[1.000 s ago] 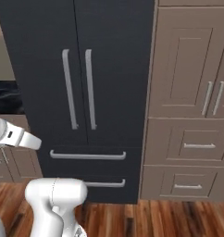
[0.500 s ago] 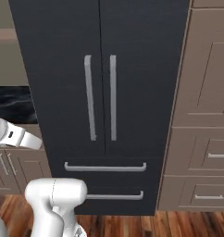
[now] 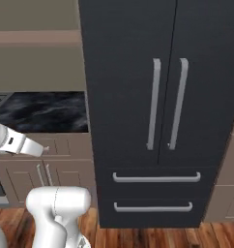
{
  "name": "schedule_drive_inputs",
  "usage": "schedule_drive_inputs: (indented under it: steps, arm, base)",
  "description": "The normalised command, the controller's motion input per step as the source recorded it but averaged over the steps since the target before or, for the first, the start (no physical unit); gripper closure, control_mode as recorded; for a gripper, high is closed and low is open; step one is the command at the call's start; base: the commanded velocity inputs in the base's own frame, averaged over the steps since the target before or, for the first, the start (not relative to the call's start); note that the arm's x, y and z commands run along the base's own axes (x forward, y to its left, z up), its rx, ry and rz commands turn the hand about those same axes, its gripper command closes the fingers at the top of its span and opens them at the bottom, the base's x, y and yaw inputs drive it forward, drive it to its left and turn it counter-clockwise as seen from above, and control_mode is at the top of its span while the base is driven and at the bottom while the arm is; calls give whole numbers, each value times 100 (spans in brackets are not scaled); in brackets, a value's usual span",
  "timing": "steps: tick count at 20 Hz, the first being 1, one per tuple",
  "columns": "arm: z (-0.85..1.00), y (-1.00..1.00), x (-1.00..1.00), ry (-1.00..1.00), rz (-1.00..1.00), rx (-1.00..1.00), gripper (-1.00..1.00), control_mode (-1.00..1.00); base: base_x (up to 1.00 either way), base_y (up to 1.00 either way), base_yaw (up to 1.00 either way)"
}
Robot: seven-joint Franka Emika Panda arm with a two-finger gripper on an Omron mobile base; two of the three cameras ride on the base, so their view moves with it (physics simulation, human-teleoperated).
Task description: Move the pot and pan from the stove into the sink.
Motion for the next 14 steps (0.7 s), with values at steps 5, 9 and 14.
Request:
schedule_drive_inputs:
  steps: [5, 9, 14]
  arm:
    - [0, 0, 0, 0, 0, 0, -100, 100]
    - [0, 0, 0, 0, 0, 0, -100, 100]
    - [0, 0, 0, 0, 0, 0, -100, 100]
  base:
    - [0, 100, -4]
    - [2, 100, -4]
    - [4, 100, -4]
